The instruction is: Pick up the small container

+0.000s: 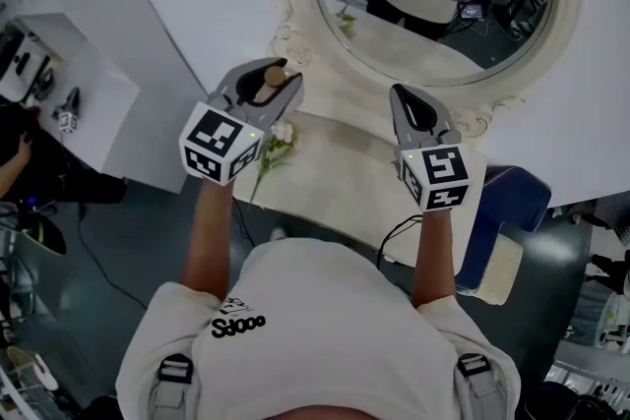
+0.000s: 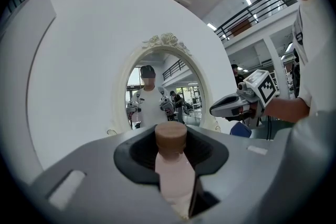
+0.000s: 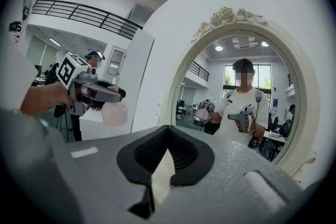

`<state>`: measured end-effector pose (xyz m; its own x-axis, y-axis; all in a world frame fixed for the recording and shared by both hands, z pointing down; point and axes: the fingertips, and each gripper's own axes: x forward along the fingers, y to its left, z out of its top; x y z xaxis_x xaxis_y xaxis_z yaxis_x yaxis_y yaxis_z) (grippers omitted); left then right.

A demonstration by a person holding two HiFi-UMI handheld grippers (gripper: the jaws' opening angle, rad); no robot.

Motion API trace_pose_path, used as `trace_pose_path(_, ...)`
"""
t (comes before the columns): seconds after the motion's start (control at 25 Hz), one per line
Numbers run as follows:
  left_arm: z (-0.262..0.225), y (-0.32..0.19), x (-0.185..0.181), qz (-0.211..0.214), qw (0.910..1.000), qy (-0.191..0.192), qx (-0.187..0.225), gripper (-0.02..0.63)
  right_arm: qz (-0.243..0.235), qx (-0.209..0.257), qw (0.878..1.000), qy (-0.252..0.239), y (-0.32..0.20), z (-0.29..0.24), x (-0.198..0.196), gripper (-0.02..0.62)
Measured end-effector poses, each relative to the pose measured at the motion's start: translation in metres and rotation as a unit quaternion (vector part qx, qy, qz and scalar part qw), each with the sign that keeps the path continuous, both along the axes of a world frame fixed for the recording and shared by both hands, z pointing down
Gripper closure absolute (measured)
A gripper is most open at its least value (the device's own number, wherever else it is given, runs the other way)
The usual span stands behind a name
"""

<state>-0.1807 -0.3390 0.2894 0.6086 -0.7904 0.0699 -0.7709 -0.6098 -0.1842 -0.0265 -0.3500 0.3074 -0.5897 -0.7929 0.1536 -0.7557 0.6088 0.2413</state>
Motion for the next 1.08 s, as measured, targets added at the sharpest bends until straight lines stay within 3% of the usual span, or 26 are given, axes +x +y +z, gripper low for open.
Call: trace_pose_path(1.08, 0.024, 0.007, 0.005, 0.004, 0.9995, -0.001, -0.031, 0.465, 0.004, -0.018, 1.000, -0.001, 0.003, 0.013, 0.004, 0.594)
